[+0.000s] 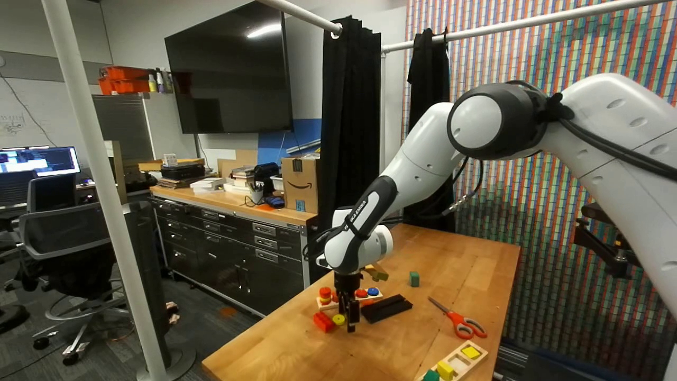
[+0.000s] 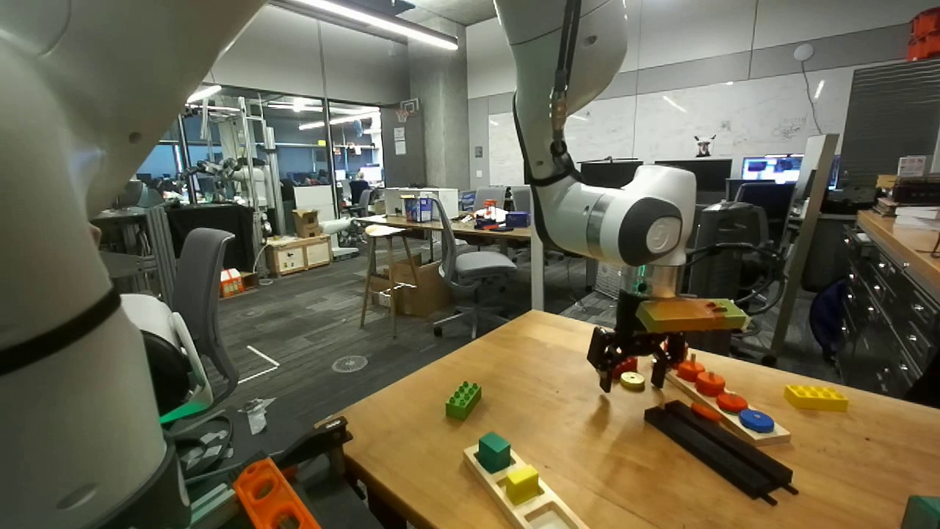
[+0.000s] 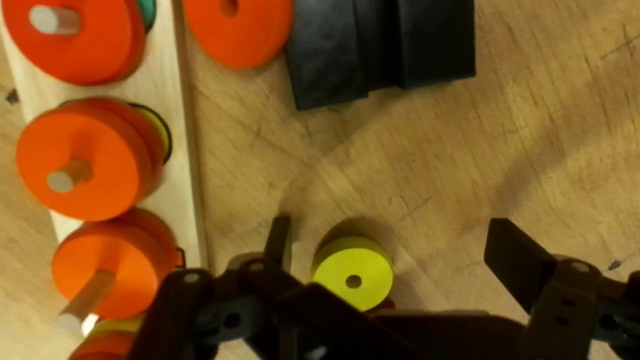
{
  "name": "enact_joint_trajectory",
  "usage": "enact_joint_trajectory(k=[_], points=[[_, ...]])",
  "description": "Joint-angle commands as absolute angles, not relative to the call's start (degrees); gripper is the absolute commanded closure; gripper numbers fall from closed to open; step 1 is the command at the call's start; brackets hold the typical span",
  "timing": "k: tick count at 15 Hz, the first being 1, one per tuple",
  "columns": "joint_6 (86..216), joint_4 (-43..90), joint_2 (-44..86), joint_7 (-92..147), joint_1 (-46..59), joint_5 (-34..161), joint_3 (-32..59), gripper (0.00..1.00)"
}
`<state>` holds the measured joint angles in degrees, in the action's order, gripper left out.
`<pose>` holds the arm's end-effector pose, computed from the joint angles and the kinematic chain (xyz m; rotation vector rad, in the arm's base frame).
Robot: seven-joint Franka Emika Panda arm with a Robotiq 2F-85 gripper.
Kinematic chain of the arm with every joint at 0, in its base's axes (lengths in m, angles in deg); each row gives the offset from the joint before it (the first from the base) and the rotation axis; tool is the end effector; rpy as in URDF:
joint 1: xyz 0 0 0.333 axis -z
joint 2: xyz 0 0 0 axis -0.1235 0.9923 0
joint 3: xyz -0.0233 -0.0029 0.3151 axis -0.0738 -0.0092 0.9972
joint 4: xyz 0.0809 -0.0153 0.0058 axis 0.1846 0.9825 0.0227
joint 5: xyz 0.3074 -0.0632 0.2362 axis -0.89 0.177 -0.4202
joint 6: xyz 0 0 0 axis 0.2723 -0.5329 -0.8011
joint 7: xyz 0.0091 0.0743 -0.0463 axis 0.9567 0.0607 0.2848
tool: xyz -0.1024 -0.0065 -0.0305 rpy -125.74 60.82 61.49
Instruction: Put the yellow ring on the wooden platform
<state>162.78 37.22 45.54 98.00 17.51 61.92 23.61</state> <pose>0.6298 -0.0523 0.1289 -2.6631 -1.5635 -0.0288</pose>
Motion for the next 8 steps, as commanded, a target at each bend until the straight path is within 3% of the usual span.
enact_joint_trajectory(k=[1,8], points=[[160.63,33.69,47.02,97.09,16.73,63.21,23.60,0.00],[159.79,32.49,47.64,97.15,16.48,63.18,23.54,0.00]])
